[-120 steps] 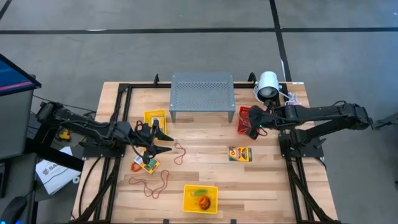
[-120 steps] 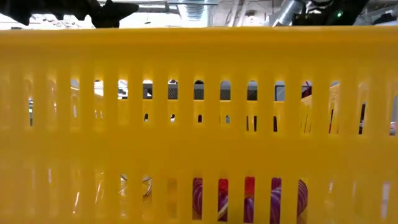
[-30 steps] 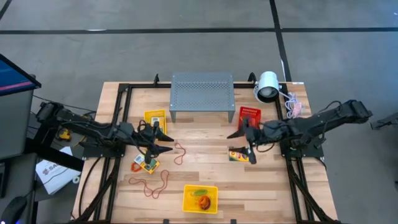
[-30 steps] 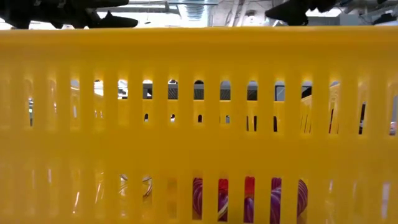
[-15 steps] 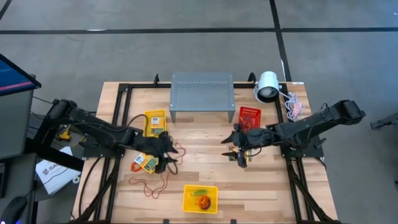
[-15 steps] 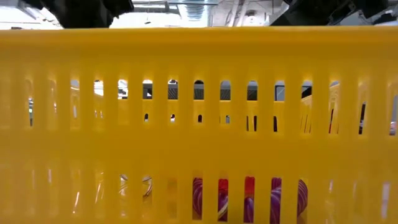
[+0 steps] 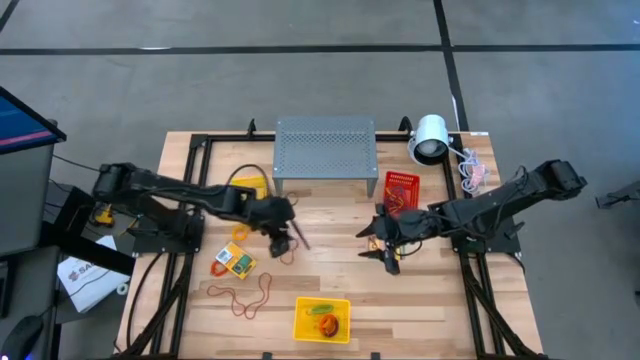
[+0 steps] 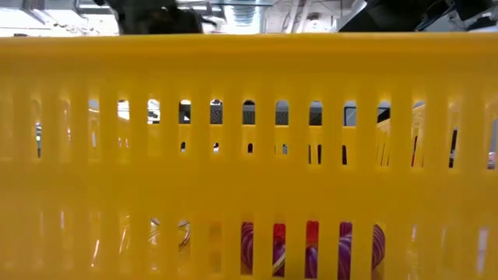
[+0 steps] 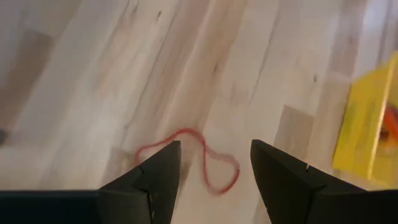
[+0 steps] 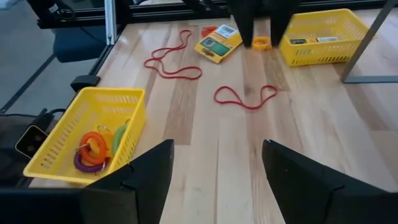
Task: Pick & Place Office Desk Supplies
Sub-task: Put the red rubber band into the red bin
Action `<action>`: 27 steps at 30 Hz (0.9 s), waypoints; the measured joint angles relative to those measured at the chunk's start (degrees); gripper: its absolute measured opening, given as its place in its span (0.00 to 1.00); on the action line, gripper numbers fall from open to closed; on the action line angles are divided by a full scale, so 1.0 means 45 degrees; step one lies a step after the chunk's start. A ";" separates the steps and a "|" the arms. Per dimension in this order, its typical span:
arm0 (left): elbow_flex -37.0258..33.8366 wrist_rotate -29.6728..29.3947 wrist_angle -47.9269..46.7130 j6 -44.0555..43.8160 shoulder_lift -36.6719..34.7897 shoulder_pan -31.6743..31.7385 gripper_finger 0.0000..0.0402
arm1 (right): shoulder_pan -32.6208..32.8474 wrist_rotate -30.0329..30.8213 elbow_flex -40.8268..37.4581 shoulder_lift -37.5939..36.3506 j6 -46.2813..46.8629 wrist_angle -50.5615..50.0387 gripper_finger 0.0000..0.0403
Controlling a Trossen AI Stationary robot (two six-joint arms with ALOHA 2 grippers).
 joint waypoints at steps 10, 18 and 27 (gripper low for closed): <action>0.0898 0.1931 0.0091 -0.4185 0.2314 0.0999 0.47 | 0.0987 0.0013 0.0000 0.0000 0.0332 -0.0107 0.60; 0.0908 0.1982 0.1449 -0.5695 0.2367 0.0581 0.47 | 0.1828 0.0029 0.0000 0.0000 0.0332 -0.0144 0.60; 0.0921 0.1875 0.1108 -0.5790 0.2367 -0.0035 0.47 | 0.2384 0.0120 0.0000 0.0000 0.0157 0.0248 0.60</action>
